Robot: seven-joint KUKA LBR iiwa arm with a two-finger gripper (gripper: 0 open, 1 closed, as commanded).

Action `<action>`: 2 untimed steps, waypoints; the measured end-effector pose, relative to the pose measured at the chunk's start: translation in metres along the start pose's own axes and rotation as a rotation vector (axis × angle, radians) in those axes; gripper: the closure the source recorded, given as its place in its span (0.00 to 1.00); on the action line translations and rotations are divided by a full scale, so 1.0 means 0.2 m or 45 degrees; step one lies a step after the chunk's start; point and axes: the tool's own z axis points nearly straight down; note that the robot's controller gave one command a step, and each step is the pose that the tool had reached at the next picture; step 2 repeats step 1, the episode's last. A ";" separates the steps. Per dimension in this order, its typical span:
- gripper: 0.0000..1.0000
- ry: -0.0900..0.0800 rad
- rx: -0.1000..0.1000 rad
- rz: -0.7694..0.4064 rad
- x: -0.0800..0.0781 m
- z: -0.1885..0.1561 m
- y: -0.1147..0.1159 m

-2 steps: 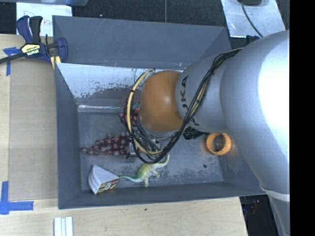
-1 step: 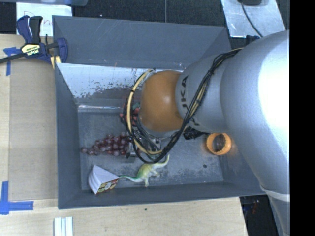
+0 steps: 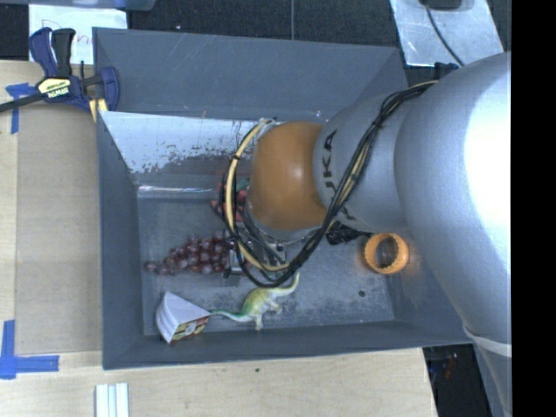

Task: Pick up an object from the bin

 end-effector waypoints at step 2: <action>1.00 -0.002 0.000 0.001 0.00 -0.06 0.00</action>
Offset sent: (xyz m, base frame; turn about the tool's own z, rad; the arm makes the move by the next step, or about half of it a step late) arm 0.0003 -0.0004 0.0338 0.0004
